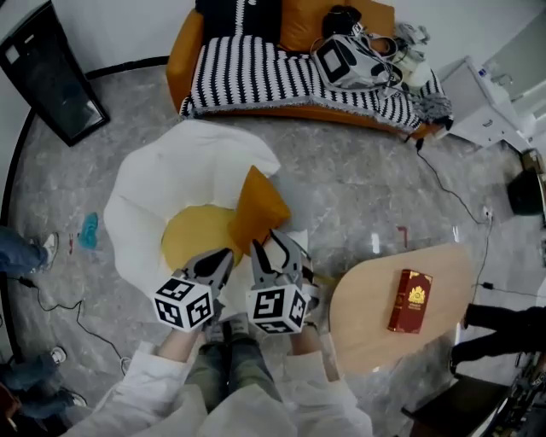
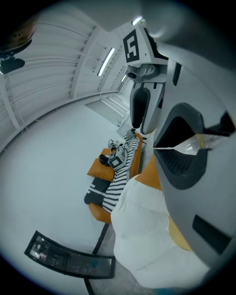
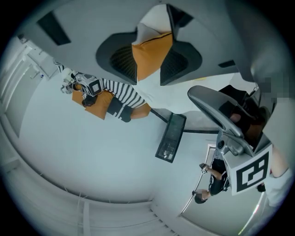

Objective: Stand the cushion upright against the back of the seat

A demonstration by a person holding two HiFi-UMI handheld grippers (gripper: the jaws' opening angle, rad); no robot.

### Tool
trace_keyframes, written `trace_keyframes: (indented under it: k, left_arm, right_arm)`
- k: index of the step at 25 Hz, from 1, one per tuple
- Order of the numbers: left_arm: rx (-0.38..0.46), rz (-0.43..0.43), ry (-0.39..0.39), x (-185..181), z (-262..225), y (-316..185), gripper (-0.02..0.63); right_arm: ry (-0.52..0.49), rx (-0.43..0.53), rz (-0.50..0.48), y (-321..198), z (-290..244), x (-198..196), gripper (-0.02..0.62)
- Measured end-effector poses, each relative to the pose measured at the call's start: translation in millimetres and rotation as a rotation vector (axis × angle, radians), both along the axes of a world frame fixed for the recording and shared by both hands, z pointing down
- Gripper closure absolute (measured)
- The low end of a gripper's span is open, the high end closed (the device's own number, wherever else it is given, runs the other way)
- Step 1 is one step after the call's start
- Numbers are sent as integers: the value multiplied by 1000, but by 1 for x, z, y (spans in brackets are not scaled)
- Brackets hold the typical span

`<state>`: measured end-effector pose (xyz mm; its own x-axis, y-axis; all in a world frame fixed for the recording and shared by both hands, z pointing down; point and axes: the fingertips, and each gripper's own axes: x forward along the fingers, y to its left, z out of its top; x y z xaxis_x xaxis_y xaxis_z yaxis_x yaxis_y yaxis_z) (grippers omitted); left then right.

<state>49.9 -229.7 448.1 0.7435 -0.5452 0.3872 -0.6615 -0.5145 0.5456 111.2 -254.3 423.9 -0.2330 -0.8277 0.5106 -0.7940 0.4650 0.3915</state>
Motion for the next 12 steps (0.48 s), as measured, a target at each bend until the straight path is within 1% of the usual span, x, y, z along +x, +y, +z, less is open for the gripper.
trace_keyframes:
  k: [3,8,10,12]
  left_arm:
    - [30,30,-12,-3,-24,12,597]
    - [126,81,-68,0,-67,26,597]
    - [138,105,-75,1,-83,36,597]
    - [153,128,-82,3,-98,48,597]
  right_arm:
    - [-55,-12,5,18,-19,-10,434]
    - [-119,-38,12,43,-53,-15,443]
    - [-153,-39,28,53,-69,-17,462]
    - [-205,-32,49,63,-85,-19,510]
